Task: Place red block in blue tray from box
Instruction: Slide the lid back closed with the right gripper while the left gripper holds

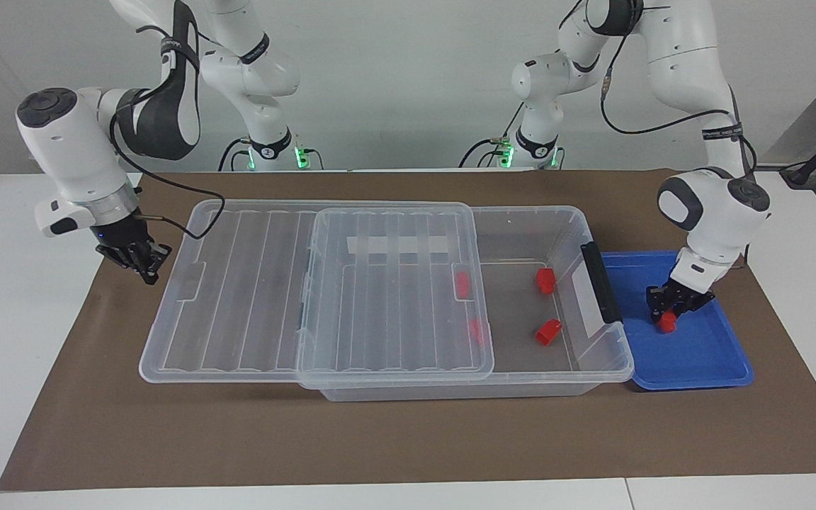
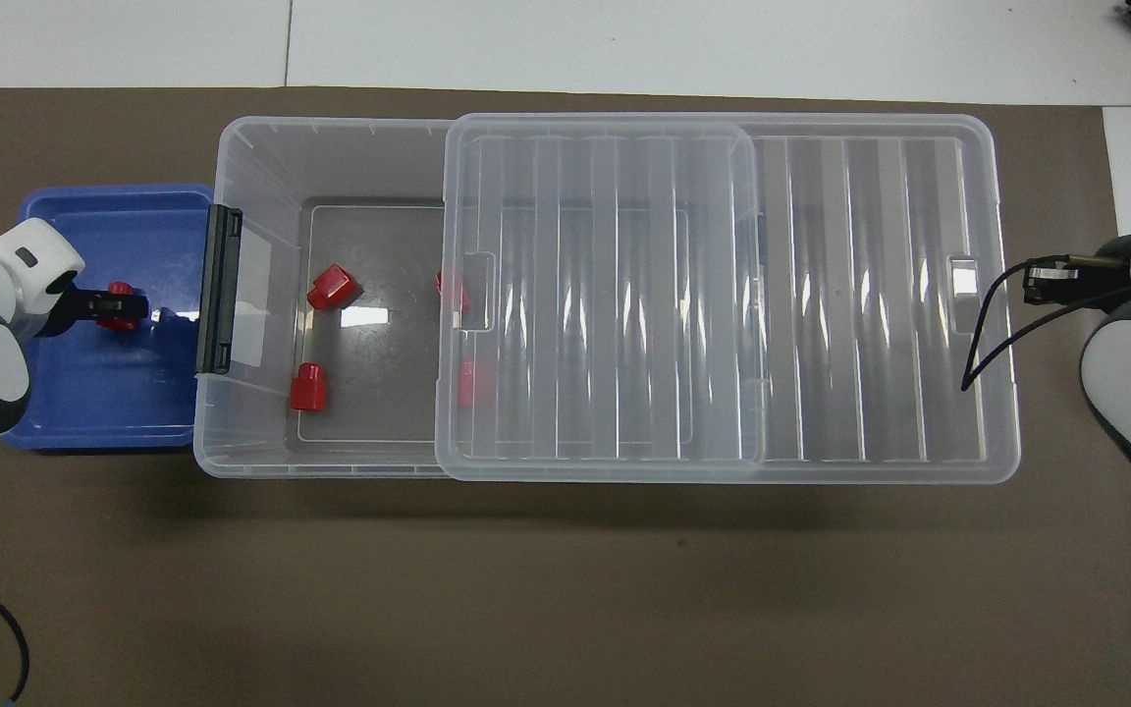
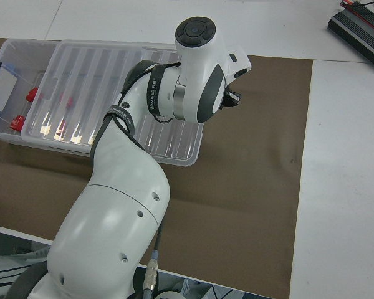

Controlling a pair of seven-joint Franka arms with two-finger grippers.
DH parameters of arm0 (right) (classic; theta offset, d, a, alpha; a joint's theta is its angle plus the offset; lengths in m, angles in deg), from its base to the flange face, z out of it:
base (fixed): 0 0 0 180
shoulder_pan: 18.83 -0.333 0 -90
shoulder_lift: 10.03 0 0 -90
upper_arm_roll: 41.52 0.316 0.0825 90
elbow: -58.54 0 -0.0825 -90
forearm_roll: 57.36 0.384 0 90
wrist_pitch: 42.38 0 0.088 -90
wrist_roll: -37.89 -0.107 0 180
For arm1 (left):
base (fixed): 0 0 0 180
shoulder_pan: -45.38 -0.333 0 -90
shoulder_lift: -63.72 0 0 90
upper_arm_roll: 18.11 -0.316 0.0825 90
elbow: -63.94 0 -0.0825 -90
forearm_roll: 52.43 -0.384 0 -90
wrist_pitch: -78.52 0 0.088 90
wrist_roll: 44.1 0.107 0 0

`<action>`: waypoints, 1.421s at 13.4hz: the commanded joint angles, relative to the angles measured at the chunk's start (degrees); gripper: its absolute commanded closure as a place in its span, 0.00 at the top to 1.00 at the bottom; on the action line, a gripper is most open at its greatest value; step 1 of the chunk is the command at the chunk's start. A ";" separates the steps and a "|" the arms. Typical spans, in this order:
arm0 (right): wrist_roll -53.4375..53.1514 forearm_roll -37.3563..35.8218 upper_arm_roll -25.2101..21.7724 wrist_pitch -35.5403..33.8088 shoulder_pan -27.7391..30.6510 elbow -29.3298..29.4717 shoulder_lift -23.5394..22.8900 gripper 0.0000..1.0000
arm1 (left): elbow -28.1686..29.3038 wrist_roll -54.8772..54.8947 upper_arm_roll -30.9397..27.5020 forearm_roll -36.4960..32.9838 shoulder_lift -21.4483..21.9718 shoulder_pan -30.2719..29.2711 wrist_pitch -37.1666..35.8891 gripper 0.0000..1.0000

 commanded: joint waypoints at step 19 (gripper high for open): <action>-5.18 0.91 0.62 0.33 -13.09 -0.94 -0.07 0.00 | -15.34 -34.74 4.68 -1.34 25.28 22.89 -39.58 1.00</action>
